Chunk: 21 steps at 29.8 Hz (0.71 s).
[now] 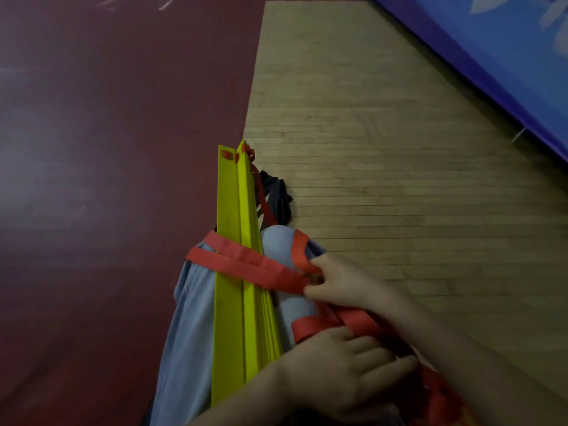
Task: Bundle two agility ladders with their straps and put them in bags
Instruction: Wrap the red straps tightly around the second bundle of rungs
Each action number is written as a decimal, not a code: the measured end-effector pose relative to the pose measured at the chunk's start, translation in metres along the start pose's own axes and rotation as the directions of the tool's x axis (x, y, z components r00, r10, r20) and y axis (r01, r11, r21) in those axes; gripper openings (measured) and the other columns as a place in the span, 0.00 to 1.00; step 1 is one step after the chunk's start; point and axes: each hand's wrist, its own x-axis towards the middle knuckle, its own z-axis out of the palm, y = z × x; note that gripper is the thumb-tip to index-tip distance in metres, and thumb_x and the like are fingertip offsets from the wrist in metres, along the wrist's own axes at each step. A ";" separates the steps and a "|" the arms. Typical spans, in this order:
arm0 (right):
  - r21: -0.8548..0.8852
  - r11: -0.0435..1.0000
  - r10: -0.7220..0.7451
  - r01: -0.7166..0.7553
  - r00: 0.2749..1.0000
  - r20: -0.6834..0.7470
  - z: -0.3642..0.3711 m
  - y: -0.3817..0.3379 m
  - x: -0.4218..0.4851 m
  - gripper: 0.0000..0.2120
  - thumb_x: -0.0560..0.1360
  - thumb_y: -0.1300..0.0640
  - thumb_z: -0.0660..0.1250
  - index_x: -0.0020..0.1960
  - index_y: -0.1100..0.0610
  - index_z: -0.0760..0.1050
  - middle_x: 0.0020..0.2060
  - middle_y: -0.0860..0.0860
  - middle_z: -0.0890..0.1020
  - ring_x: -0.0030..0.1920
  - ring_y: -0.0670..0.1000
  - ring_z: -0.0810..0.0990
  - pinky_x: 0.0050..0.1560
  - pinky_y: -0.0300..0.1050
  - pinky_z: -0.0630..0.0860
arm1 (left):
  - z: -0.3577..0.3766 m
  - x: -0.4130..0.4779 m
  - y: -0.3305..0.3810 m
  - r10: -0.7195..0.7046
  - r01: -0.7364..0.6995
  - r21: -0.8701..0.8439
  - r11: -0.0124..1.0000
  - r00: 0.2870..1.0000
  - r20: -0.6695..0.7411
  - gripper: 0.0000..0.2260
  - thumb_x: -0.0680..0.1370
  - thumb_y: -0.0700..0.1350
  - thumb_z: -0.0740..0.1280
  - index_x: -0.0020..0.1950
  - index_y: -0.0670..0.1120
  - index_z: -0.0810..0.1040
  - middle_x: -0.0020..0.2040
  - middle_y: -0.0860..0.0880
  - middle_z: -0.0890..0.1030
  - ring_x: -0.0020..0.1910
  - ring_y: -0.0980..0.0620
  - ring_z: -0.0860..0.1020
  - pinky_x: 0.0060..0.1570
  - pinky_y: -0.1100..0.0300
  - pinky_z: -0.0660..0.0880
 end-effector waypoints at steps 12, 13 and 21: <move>0.152 0.691 0.713 -0.707 0.632 -0.302 -0.023 0.214 -0.084 0.09 0.71 0.59 0.66 0.50 0.59 0.81 0.39 0.59 0.81 0.46 0.58 0.81 0.42 0.46 0.73 | -0.027 0.009 -0.006 -0.504 0.370 -0.352 0.860 0.509 -0.697 0.08 0.78 0.52 0.56 0.56 0.61 0.68 0.51 0.63 0.72 0.54 0.63 0.71 0.56 0.58 0.69; 0.151 0.671 0.729 -0.726 0.610 -0.311 -0.022 0.223 -0.096 0.11 0.71 0.59 0.65 0.52 0.57 0.81 0.41 0.59 0.82 0.47 0.59 0.81 0.45 0.48 0.75 | -0.028 0.009 -0.009 -0.527 0.364 -0.388 0.847 0.473 -0.706 0.08 0.77 0.51 0.56 0.54 0.64 0.68 0.50 0.65 0.72 0.52 0.65 0.71 0.54 0.61 0.70; 0.092 0.653 0.729 -0.751 0.592 -0.345 -0.011 0.218 -0.106 0.13 0.72 0.52 0.65 0.55 0.52 0.79 0.48 0.57 0.83 0.51 0.59 0.80 0.49 0.49 0.76 | -0.029 0.008 -0.015 -0.485 0.515 -0.241 0.823 0.415 -0.770 0.17 0.74 0.48 0.59 0.61 0.44 0.70 0.61 0.51 0.68 0.64 0.47 0.65 0.62 0.36 0.66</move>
